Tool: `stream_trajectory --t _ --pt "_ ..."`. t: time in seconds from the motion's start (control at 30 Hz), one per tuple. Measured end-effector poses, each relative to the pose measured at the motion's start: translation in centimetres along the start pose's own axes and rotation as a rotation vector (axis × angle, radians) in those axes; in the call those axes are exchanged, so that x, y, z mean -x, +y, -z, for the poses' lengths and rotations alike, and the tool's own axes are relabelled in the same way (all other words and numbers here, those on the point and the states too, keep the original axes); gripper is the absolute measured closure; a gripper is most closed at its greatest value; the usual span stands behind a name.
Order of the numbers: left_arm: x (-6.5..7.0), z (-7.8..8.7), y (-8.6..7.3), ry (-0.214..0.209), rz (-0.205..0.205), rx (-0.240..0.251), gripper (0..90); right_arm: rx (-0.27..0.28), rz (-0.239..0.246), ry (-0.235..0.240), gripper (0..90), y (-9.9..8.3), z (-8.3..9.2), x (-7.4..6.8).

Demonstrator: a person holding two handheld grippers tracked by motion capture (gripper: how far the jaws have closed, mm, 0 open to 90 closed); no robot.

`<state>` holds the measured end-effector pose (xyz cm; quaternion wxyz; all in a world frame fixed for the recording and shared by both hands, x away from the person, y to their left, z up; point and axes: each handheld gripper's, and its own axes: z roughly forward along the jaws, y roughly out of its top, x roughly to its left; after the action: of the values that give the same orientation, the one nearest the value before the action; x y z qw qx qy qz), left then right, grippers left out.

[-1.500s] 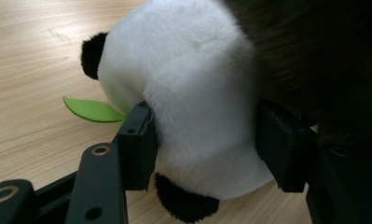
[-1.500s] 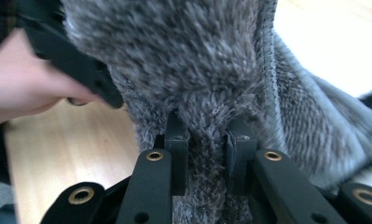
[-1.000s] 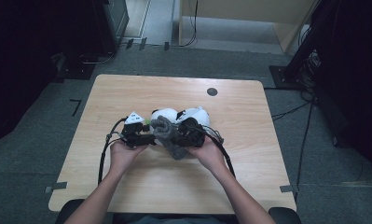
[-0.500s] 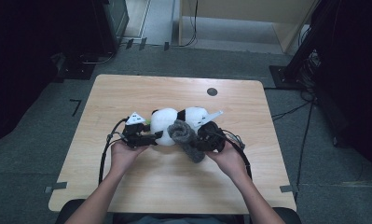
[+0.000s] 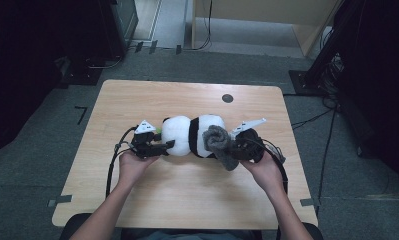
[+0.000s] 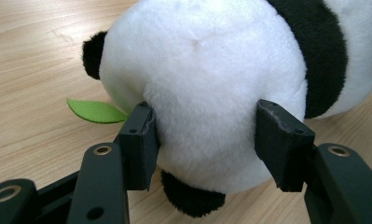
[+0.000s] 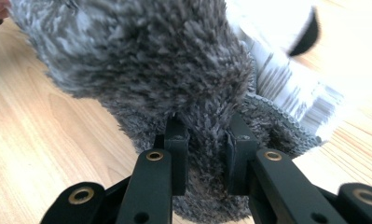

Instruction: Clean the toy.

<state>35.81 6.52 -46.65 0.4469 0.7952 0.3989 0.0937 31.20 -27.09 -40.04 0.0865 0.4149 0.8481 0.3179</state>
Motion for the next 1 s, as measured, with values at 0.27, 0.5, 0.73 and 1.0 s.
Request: stream_trajectory --t 0.27,0.5,0.73,1.0 --pt "0.0 0.0 0.0 -0.001 0.005 0.001 43.6 0.065 0.000 0.031 76.8 0.7 1.5 -0.5" --pt "0.0 0.0 0.0 -0.004 0.002 -0.002 43.6 0.097 0.063 0.083 76.8 3.6 0.7 -2.9" --pt "0.0 -0.1 0.0 -0.007 0.011 0.005 43.3 0.092 0.107 0.119 76.9 6.9 -2.8 -5.0" --pt "-0.1 0.0 0.0 -0.008 0.010 0.003 43.3 0.043 0.111 0.147 76.8 8.7 -7.6 -6.2"
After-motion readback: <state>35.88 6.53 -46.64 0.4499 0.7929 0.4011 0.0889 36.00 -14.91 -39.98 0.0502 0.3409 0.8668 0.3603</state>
